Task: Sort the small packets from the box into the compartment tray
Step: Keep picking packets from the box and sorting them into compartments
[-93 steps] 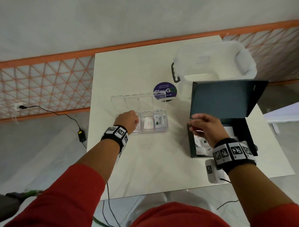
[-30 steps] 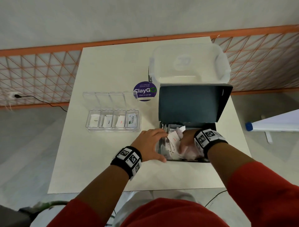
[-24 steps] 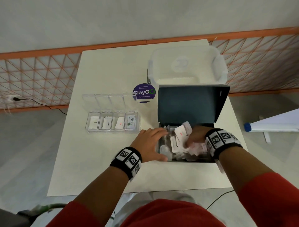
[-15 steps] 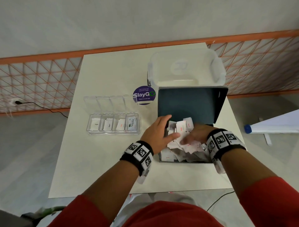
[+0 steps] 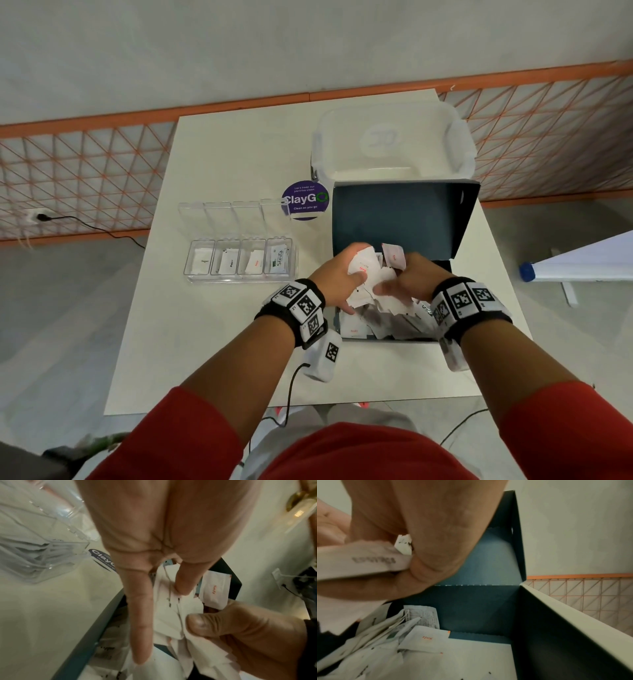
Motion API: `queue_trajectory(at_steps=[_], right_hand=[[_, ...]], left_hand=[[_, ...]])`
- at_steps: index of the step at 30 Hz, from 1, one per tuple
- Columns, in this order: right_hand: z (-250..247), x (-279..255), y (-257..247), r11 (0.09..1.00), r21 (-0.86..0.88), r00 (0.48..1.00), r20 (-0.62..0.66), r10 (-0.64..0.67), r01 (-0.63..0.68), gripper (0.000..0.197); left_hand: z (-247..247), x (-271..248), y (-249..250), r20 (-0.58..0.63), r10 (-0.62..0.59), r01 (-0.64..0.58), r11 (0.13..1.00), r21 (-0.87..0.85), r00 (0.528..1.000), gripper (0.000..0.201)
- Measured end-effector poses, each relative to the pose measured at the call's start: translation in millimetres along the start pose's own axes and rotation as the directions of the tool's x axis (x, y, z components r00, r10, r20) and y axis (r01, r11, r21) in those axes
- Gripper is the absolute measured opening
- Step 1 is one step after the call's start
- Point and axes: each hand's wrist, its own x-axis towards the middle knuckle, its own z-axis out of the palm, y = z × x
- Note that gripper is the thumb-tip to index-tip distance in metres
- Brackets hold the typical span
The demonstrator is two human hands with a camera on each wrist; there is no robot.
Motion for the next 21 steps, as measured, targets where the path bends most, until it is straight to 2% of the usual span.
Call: queue_trajectory(at_steps=[4, 7, 9, 13, 14, 16, 18, 21], right_hand=[[-0.1, 1.7, 0.1, 0.999, 0.051, 1.000, -0.020, -0.014, 0.015, 0.019], [-4.5, 2.0, 8.8, 0.973, 0.230, 0.999, -0.046, -0.007, 0.017, 0.023], [-9.6, 0.5, 16.1, 0.967, 0.256, 0.998, -0.062, 0.018, -0.002, 0.025], [-11.9, -0.5, 32.0, 0.987, 0.117, 0.991, -0.065, 0.119, -0.111, 0.015], [-9.7, -1.8, 32.7, 0.991, 0.069, 0.991, -0.064, 0.121, -0.116, 0.011], [-4.3, -0.8, 31.0, 0.993, 0.021, 0.992, -0.050, 0.117, -0.116, 0.019], [-1.1, 1.0, 25.4, 0.993, -0.010, 0.993, -0.021, 0.116, -0.116, 0.011], [-3.4, 7.9, 22.3, 0.992, -0.084, 0.995, 0.003, 0.095, -0.094, 0.025]], left_hand=[[-0.9, 0.3, 1.3, -0.013, -0.036, 0.035, 0.995, -0.093, 0.999, 0.048], [-8.0, 0.9, 0.7, -0.053, -0.038, 0.031, 0.993, -0.113, 0.998, 0.045], [-13.9, -0.7, -0.9, -0.081, -0.048, 0.037, 0.991, -0.130, 0.996, 0.044], [-23.2, -5.4, -4.9, -0.124, -0.040, 0.019, 0.986, -0.165, 0.991, 0.042], [-24.5, -6.1, -5.3, -0.134, -0.034, 0.009, 0.984, -0.180, 0.990, 0.043], [-25.6, -6.9, -4.1, -0.151, -0.018, -0.014, 0.978, -0.207, 0.988, 0.043], [-23.7, -7.6, -1.1, -0.138, 0.007, -0.036, 0.978, -0.204, 0.990, 0.044], [-19.5, -8.2, 4.0, -0.104, 0.028, -0.048, 0.979, -0.199, 0.994, 0.047]])
